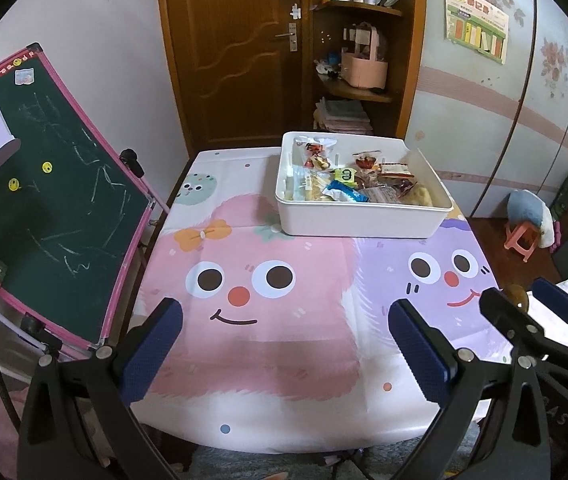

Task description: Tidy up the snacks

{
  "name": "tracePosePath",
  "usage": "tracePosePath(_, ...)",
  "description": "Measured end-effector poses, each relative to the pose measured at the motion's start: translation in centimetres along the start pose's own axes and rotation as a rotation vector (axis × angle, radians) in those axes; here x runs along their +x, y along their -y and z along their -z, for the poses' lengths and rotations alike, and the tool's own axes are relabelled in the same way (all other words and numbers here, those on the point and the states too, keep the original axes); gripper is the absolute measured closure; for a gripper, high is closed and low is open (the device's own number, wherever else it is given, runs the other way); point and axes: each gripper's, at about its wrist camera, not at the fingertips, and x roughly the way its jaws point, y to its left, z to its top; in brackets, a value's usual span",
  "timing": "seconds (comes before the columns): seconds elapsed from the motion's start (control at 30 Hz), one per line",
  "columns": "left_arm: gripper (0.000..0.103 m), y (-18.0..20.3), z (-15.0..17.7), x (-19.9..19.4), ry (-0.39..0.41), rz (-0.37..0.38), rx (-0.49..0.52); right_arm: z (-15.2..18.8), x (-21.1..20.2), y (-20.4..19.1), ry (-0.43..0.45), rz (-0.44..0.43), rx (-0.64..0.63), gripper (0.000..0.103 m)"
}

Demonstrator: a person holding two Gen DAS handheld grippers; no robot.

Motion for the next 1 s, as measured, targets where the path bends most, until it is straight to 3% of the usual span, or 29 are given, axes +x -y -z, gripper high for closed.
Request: tracePosePath(1.0,0.001,-0.07,0.29,0.35,-0.012,0.000,-0.007,-0.10,-0.08,-0.16,0.002,-0.002,-0.008,0.025)
